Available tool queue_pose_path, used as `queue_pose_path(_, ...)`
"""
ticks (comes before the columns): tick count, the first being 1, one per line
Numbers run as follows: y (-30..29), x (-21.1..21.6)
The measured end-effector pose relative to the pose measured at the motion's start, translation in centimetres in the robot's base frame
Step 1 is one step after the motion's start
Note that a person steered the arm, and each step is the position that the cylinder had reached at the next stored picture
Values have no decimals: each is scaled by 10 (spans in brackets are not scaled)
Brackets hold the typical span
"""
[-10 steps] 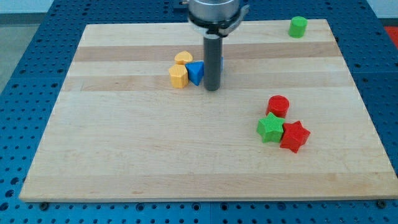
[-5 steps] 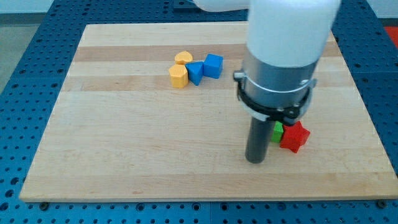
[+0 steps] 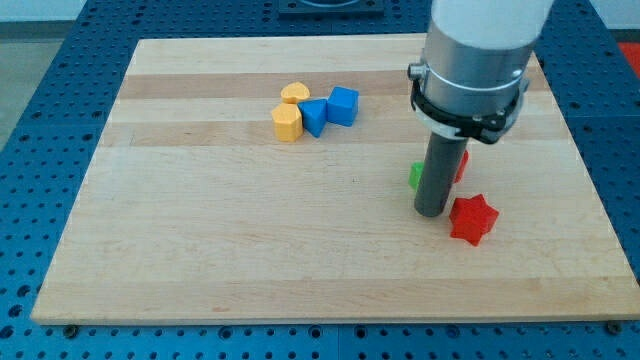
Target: Place the green star into the green circle
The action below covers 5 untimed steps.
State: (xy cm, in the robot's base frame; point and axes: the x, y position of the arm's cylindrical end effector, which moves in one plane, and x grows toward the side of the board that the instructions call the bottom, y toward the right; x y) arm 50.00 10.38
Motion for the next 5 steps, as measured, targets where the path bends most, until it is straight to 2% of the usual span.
queue_pose_path(3,0,-42)
queue_pose_path(5,8,-37)
